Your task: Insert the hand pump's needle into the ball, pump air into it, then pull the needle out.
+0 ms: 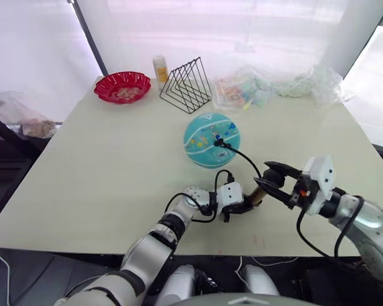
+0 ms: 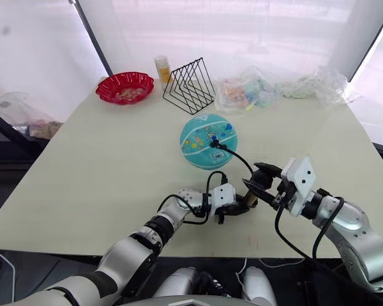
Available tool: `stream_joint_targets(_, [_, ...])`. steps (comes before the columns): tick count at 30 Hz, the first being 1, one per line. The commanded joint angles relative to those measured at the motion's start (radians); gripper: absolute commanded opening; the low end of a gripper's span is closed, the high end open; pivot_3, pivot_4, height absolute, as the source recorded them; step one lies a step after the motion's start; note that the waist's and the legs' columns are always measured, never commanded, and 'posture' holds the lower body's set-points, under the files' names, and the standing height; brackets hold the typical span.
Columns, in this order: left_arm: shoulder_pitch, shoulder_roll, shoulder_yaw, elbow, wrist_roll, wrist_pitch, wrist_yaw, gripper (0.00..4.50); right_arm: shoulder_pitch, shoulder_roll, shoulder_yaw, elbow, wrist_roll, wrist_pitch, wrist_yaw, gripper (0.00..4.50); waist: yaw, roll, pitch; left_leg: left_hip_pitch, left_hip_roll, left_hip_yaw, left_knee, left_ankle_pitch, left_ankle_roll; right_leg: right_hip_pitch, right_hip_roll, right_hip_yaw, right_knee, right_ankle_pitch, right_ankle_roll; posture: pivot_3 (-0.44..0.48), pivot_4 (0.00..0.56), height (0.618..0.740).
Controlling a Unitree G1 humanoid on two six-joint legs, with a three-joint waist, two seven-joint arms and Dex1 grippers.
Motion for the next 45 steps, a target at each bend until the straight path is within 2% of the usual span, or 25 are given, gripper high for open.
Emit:
stream_joint_targets(1, [0.057,0.029,-0.065,0.122,0.093,0.049,0.003,1.11,-0.011,0.000,-0.012,0.022,-0.026,0.030,-0.002,2.10,0.000,0.000,0.000,0.000,0.003,0.004,0.000,0.000,-0.001,0.001,0.000,0.000,0.000,0.000,0.000,0.000,0.150,0.740])
stream_joint_targets(3, [0.053,0.026,-0.068,0.127,0.098,0.052,0.007,1.11,-0.052,-0.020,-0.043,-0.007,-0.004,0.040,0.011,2.10,0.000,0.002,0.002,0.000,0.017,0.019,0.000,0.001,-0.002,0.005,-0.001,-0.004,-0.002,-0.001,0.001,0.000,0.150,0.740])
stream_joint_targets(8, [0.048,0.010,-0.073,0.134,0.101,0.060,0.010,1.11,-0.187,-0.040,-0.105,-0.073,0.083,0.121,-0.007,2.10,0.002,0.009,0.012,-0.001,0.025,0.031,0.001,0.001,-0.002,0.009,-0.003,-0.006,-0.005,0.000,0.001,0.000,0.150,0.740])
stream_joint_targets(11, [0.048,-0.001,-0.075,0.138,0.103,0.064,0.012,1.11,-0.285,-0.057,-0.150,-0.097,0.163,0.197,-0.033,2.10,0.005,0.010,0.015,-0.003,0.024,0.030,0.001,0.001,-0.002,0.008,-0.003,-0.008,-0.007,0.002,-0.002,0.000,0.150,0.740])
stream_joint_targets(14, [0.051,-0.010,-0.079,0.142,0.107,0.071,0.008,1.11,-0.407,-0.124,-0.252,-0.081,0.289,0.284,-0.035,2.10,0.005,0.017,0.020,-0.007,0.022,0.025,0.003,0.001,-0.002,0.008,-0.003,-0.010,-0.009,0.003,-0.001,0.000,0.150,0.740])
stream_joint_targets(16, [0.051,-0.012,-0.079,0.144,0.108,0.073,0.010,1.11,-0.465,-0.179,-0.321,-0.058,0.368,0.335,-0.028,2.10,0.008,0.018,0.020,-0.012,0.018,0.022,0.003,0.002,0.000,0.003,-0.005,-0.011,-0.009,0.004,0.001,0.000,0.150,0.740])
stream_joint_targets(21, [0.048,-0.014,-0.077,0.146,0.107,0.077,0.011,1.11,-0.549,-0.271,-0.424,-0.032,0.506,0.414,-0.039,2.10,0.010,0.019,0.021,-0.017,0.015,0.016,0.003,0.002,0.000,0.004,-0.007,-0.006,-0.012,0.003,0.002,0.000,0.150,0.740])
stream_joint_targets(26, [0.050,-0.012,-0.078,0.147,0.108,0.076,0.009,1.11,-0.579,-0.319,-0.468,-0.012,0.548,0.436,-0.040,2.10,0.009,0.019,0.021,-0.017,0.015,0.015,0.004,0.002,0.000,0.004,-0.007,-0.007,-0.012,0.003,0.002,0.000,0.150,0.740])
stream_joint_targets(35, [0.051,-0.011,-0.080,0.147,0.110,0.075,0.007,1.11,-0.492,-0.300,-0.445,-0.030,0.515,0.431,-0.032,2.10,0.009,0.019,0.021,-0.017,0.014,0.014,0.004,0.002,0.000,0.004,-0.008,-0.009,-0.011,0.003,0.003,0.000,0.150,0.740])
stream_joint_targets(40, [0.045,-0.008,-0.081,0.143,0.111,0.066,0.009,1.11,-0.243,-0.152,-0.274,-0.060,0.379,0.353,-0.012,2.10,0.005,0.009,0.011,-0.012,0.014,0.011,0.003,0.002,0.000,0.008,-0.006,-0.012,-0.012,0.003,0.002,0.000,0.150,0.740])
stream_joint_targets(43, [0.040,-0.010,-0.079,0.145,0.110,0.062,0.012,1.11,-0.159,-0.088,-0.191,-0.044,0.292,0.282,-0.001,2.10,0.003,0.003,0.003,-0.011,0.014,0.011,0.002,0.002,0.000,0.009,-0.006,-0.012,-0.012,0.003,0.003,0.000,0.150,0.740])
stream_joint_targets(45, [0.041,-0.011,-0.080,0.146,0.111,0.061,0.012,1.11,-0.120,-0.077,-0.148,-0.016,0.217,0.234,0.021,2.10,0.001,0.005,0.002,-0.010,0.014,0.011,0.002,0.002,0.000,0.009,-0.005,-0.011,-0.012,0.003,0.003,0.000,0.150,0.740])
